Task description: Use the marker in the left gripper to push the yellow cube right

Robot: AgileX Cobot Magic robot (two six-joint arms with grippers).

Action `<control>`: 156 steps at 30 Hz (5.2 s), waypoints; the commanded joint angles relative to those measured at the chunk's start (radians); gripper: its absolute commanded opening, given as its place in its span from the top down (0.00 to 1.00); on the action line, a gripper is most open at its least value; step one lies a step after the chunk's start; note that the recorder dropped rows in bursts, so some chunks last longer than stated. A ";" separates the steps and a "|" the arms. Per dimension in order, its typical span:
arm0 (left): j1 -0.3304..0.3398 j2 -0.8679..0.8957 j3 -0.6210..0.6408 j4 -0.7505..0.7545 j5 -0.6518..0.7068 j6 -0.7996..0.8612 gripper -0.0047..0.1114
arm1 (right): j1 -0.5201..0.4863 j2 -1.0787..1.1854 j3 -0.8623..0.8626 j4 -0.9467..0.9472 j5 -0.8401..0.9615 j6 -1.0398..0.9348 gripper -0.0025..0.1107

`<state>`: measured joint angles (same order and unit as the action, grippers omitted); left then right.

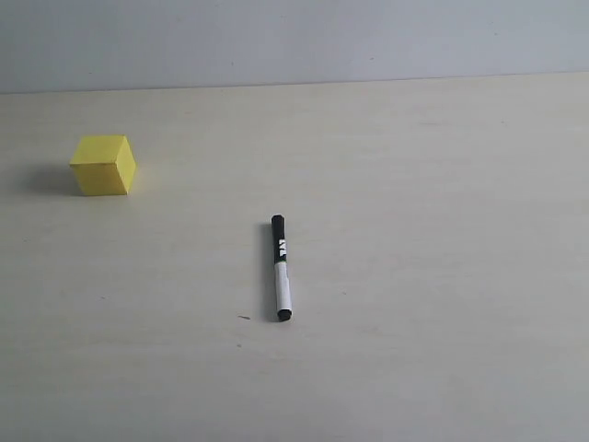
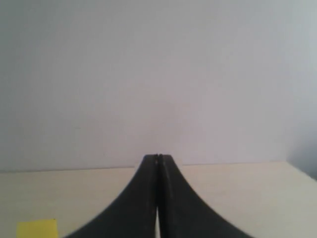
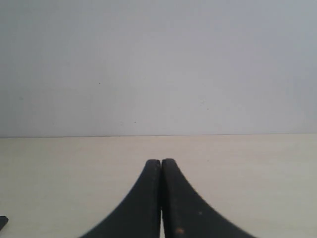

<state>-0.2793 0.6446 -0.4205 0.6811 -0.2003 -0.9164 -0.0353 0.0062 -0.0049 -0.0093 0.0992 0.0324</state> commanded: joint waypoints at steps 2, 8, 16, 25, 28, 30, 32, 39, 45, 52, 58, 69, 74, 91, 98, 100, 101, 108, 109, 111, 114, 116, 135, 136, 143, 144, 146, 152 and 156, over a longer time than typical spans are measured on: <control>-0.111 0.164 -0.192 0.208 0.317 -0.048 0.96 | -0.006 -0.006 0.005 0.002 -0.011 -0.004 0.98; -0.266 0.400 -0.479 0.058 0.890 0.232 0.96 | -0.006 -0.006 0.005 0.002 -0.011 -0.001 0.98; -0.284 0.805 -0.844 -0.451 1.307 0.500 0.90 | -0.006 -0.006 0.005 0.002 -0.011 -0.004 0.98; -0.344 1.046 -0.906 -0.823 1.251 0.666 0.52 | -0.006 -0.006 0.005 0.002 -0.011 -0.004 0.98; -0.353 1.097 -0.906 -0.950 1.223 0.794 0.53 | -0.006 -0.006 0.005 0.002 -0.011 -0.004 0.98; -0.353 1.131 -0.906 -1.046 1.205 0.803 0.56 | -0.006 -0.006 0.005 0.002 -0.011 -0.004 0.98; -0.353 1.161 -0.906 -1.118 1.200 0.802 0.59 | -0.006 -0.006 0.005 0.002 -0.011 -0.004 0.98; -0.371 1.259 -0.906 -1.056 1.155 0.578 0.51 | -0.006 -0.006 0.005 0.002 -0.011 -0.002 0.98; -0.373 1.319 -0.906 -1.048 1.108 0.576 0.46 | -0.006 -0.006 0.005 0.002 -0.011 -0.004 0.98; -0.373 1.346 -0.945 -1.051 1.086 0.565 0.46 | -0.006 -0.006 0.005 0.002 -0.011 -0.002 0.98; -0.373 1.346 -0.957 -1.062 1.078 0.760 0.46 | -0.006 -0.006 0.005 0.002 -0.011 -0.004 0.98; -0.445 1.361 -1.060 -0.753 1.188 0.448 0.46 | -0.006 -0.006 0.005 0.002 -0.011 -0.004 0.98; -0.484 1.417 -1.091 -0.709 1.253 0.345 0.46 | -0.006 -0.006 0.005 0.002 -0.011 -0.004 0.98; -0.502 1.496 -1.091 -0.813 1.109 0.302 0.46 | -0.006 -0.006 0.005 0.002 -0.011 -0.004 0.98; -0.502 1.519 -1.091 -0.802 1.106 0.302 0.46 | -0.006 -0.006 0.005 0.002 -0.011 -0.002 0.98; -0.502 1.530 -1.091 -0.799 1.106 0.302 0.46 | -0.006 -0.006 0.005 0.002 -0.011 -0.004 0.98; -0.502 1.531 -1.091 -0.797 1.106 0.302 0.46 | -0.006 -0.006 0.005 0.002 -0.011 -0.004 0.98; -0.502 1.531 -1.091 -0.797 1.106 0.302 0.46 | -0.006 -0.006 0.005 0.002 -0.011 -0.002 0.98; -0.502 1.531 -1.091 -0.797 1.106 0.302 0.46 | -0.006 -0.006 0.005 0.002 -0.011 -0.002 0.98; -0.502 1.531 -1.091 -0.797 1.106 0.302 0.46 | -0.006 -0.006 0.005 0.002 -0.011 -0.002 0.98; -0.502 1.531 -1.091 -0.797 1.106 0.302 0.46 | -0.006 -0.006 0.005 0.002 -0.011 -0.004 0.98; -0.502 1.531 -1.091 -0.797 1.108 0.302 0.46 | -0.006 -0.006 0.005 0.002 -0.011 -0.004 0.98; -0.508 1.531 -1.091 -0.797 1.115 0.311 0.52 | -0.006 -0.006 0.005 0.002 -0.011 -0.002 0.98; -0.508 1.531 -1.091 -0.797 1.117 0.311 0.55 | -0.006 -0.006 0.005 0.002 -0.011 -0.002 0.98; -0.508 1.531 -1.091 -0.797 1.129 0.311 0.57 | -0.006 -0.006 0.005 0.002 -0.011 -0.004 0.98; -0.508 1.531 -1.091 -0.797 1.129 0.311 0.56 | -0.006 -0.006 0.005 0.002 -0.011 -0.004 0.98; -0.508 1.531 -1.091 -0.797 1.129 0.311 0.55 | -0.006 -0.006 0.005 0.002 -0.011 -0.004 0.98; -0.508 1.531 -1.091 -0.797 1.129 0.311 0.55 | -0.006 -0.006 0.005 0.002 -0.011 -0.002 0.98; -0.508 1.531 -1.091 -0.791 1.129 0.311 0.55 | -0.006 -0.006 0.005 0.002 -0.011 -0.004 0.98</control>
<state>-0.7816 2.1794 -1.5075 -0.1196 0.9249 -0.6052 -0.0353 0.0062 -0.0049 -0.0093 0.0992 0.0324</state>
